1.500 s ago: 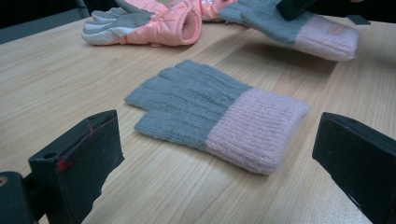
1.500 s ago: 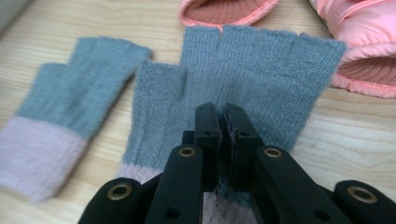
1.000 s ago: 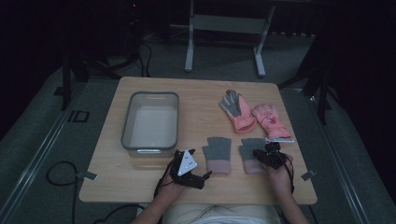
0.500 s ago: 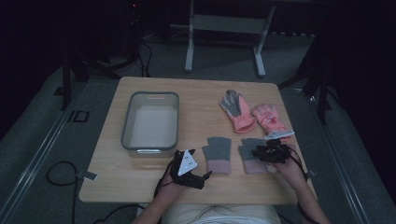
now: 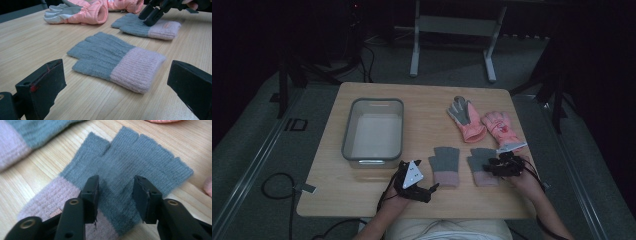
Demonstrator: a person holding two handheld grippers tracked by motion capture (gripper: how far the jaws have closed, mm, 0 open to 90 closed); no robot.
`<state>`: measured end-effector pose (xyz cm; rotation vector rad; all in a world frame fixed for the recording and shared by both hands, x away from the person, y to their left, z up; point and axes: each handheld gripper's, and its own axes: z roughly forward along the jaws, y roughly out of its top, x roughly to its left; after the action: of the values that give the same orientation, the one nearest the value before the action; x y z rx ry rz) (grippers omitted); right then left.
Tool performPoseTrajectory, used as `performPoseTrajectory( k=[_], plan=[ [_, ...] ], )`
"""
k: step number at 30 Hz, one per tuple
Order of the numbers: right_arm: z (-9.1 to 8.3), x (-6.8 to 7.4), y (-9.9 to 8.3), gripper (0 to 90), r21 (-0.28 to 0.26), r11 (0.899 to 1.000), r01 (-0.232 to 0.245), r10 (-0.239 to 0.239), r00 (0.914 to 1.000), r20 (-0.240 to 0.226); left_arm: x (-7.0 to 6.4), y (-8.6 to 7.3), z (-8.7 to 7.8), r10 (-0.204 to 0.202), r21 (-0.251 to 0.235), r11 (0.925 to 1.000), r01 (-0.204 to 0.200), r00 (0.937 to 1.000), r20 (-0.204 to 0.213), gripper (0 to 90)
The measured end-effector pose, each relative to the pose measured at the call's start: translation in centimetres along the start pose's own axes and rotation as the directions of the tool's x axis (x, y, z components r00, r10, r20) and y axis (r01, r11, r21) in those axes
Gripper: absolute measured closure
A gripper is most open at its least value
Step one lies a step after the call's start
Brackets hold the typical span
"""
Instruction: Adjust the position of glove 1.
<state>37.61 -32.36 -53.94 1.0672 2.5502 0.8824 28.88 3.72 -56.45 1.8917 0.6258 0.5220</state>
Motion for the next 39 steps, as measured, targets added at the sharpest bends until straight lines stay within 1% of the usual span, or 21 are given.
performPoseTrajectory(
  k=[1,3,5,6,7,9,11,12,13,15,16,18,21,23,26,29,31,32,33,37,39],
  plan=[
    [0.1,0.3,0.1,65.3,0.009,1.0,0.004,-0.004,0.9997,0.026,0.0,0.0,0.0,0.0,0.0,1.0,0.0,1.0,0.0,1.0],
    [0.1,0.6,0.3,75.8,0.028,1.0,0.001,-0.003,0.9991,0.042,0.0,0.0,0.0,0.0,0.0,1.0,0.0,1.0,0.001,1.0],
    [0.1,0.7,0.4,77.5,0.032,0.999,-0.008,0.007,0.9988,0.049,0.0,0.0,0.0,-0.001,0.0,1.0,0.001,1.0,0.001,1.0],
    [0.1,0.8,0.5,79.0,0.032,0.999,-0.024,0.022,0.9981,0.057,0.0,0.0,0.0,-0.001,0.0,1.0,0.001,1.0,0.002,1.0],
    [0.1,0.7,0.5,81.6,0.018,0.996,-0.086,0.085,0.9949,0.054,0.0,0.0,0.0,-0.002,-0.001,1.0,0.002,1.0,0.001,1.0],
    [-0.4,0.8,0.7,84.4,0.011,0.994,-0.109,0.108,0.9924,0.059,0.0,0.0,0.0,-0.002,-0.001,1.0,0.002,1.0,0.001,1.0],
    [-0.8,0.9,0.9,84.4,-0.004,0.994,-0.113,0.113,0.9916,0.062,0.0,0.0,0.0,-0.002,-0.001,1.0,0.002,1.0,0.001,1.0],
    [-1.8,1.2,1.6,84.9,-0.044,0.991,-0.124,0.125,0.9911,0.045,0.0,0.0,0.0,-0.002,-0.001,1.0,0.002,1.0,0.0,1.0],
    [-2.2,1.4,2.1,85.0,-0.058,0.992,-0.114,0.117,0.992,0.049,0.0,0.0,0.0,0.0,-0.001,1.0,0.0,1.0,0.0,1.0],
    [-3.0,1.7,2.9,85.0,-0.096,0.986,-0.136,0.138,0.9905,0.007,0.0,0.0,0.0,0.001,0.0,1.0,-0.001,1.0,0.0,1.0],
    [-3.0,1.7,2.9,85.0,-0.096,0.986,-0.136,0.138,0.9905,0.007,0.0,0.0,0.0,0.001,0.0,1.0,-0.001,1.0,0.0,1.0],
    [-3.4,2.0,3.4,85.0,-0.109,0.986,-0.13,0.131,0.9914,0.002,0.0,0.0,0.0,0.0,-0.001,1.0,0.0,1.0,0.0,1.0],
    [-4.5,3.2,6.0,85.0,-0.166,0.981,-0.105,0.102,0.9945,-0.023,0.0,0.0,0.0,-0.002,-0.001,1.0,0.002,1.0,0.001,1.0],
    [-4.5,3.2,6.0,85.0,-0.166,0.981,-0.105,0.102,0.9945,-0.023,0.1,0.0,0.0,-0.003,-0.002,1.0,0.003,1.0,0.002,1.0],
    [-3.5,4.9,8.1,85.0,-0.176,0.981,-0.075,0.065,0.996,-0.062,0.1,0.0,-0.1,-0.01,-0.009,0.9999,0.01,0.9999,0.006,1.0],
    [-2.2,6.2,8.9,85.0,-0.171,0.983,-0.062,0.045,0.9939,-0.101,0.3,-0.1,-0.2,-0.023,-0.018,0.9996,0.023,0.9996,0.014,0.9],
    [-1.2,7.1,9.2,84.9,-0.16,0.986,-0.042,0.024,0.9929,-0.116,0.3,-0.1,-0.3,-0.033,-0.031,0.9989,0.035,0.9988,0.037,0.9],
    [-1.2,7.1,9.2,84.9,-0.16,0.986,-0.042,0.024,0.9929,-0.116,0.3,-0.1,-0.3,-0.036,-0.029,0.9989,0.037,0.9987,0.036,0.9],
    [-0.3,7.7,9.2,84.9,-0.145,0.988,-0.049,0.029,0.9898,-0.139,0.3,-0.1,-0.3,-0.032,-0.027,0.9991,0.033,0.9989,0.033,0.6],
    [0.4,8.5,9.1,84.8,-0.139,0.989,-0.049,0.027,0.9874,-0.156,0.2,-0.1,-0.3,-0.024,-0.033,0.9991,0.025,0.9994,0.024,0.5],
    [0.9,8.9,9.0,84.9,-0.13,0.991,-0.042,0.025,0.9914,-0.128,0.2,-0.1,-0.3,-0.024,-0.034,0.9991,0.024,0.9995,0.02,0.4]
  ],
)
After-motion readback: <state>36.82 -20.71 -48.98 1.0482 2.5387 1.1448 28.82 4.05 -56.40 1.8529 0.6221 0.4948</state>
